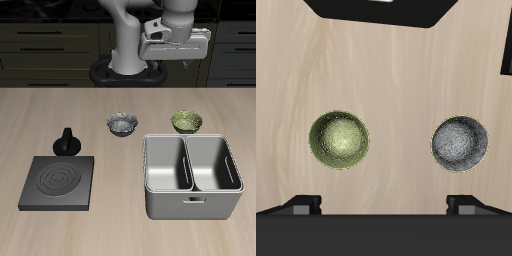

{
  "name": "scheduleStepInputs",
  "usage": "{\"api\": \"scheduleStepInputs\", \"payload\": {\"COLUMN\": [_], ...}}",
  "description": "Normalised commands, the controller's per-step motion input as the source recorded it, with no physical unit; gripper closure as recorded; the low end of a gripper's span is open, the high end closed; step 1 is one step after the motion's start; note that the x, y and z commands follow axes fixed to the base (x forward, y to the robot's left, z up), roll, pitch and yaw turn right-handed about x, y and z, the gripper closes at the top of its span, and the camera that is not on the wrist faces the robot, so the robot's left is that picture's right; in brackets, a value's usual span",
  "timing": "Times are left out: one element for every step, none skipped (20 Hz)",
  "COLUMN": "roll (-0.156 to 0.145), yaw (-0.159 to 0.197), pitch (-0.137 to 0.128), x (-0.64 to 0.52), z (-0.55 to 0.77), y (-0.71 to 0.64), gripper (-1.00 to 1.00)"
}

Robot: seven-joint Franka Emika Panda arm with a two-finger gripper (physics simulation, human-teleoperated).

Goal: Place the green bowl on the flat stove

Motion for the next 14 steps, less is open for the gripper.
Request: {"api": "scheduleStepInputs", "payload": {"roll": [-0.144,0.126,-0.036,-0.099,0.083,0.063,-0.076,-0.048,0.019,-0.120,0.073,-0.125,-0.195,0.055], "yaw": [-0.001,0.065,0.045,0.006,0.023,0.063,0.041,0.028,0.013,0.077,-0.044,0.026,0.047,-0.010], "pitch": [0.111,-0.056,0.031,0.140,-0.034,0.025,-0.024,0.093,0.013,0.087,-0.073,-0.055,0.063,0.055], "x": [0.05,-0.05,0.02,0.05,0.06,0.00,0.07,0.07,0.17,0.17,0.02,0.08,0.15,0.35], "z": [-0.15,-0.04,-0.15,-0.10,-0.06,-0.11,0.04,-0.07,-0.03,-0.01,0.10,0.02,0.00,-0.20], "y": [0.39,0.60,0.30,0.11,0.49,0.39,0.29,0.40,0.27,0.25,0.35,0.11,0.04,0.69], "gripper": [-1.00,-1.00,-1.00,-1.00,-1.00,-1.00,-1.00,-1.00,-1.00,-1.00,-1.00,-1.00,-1.00,-1.00]}}
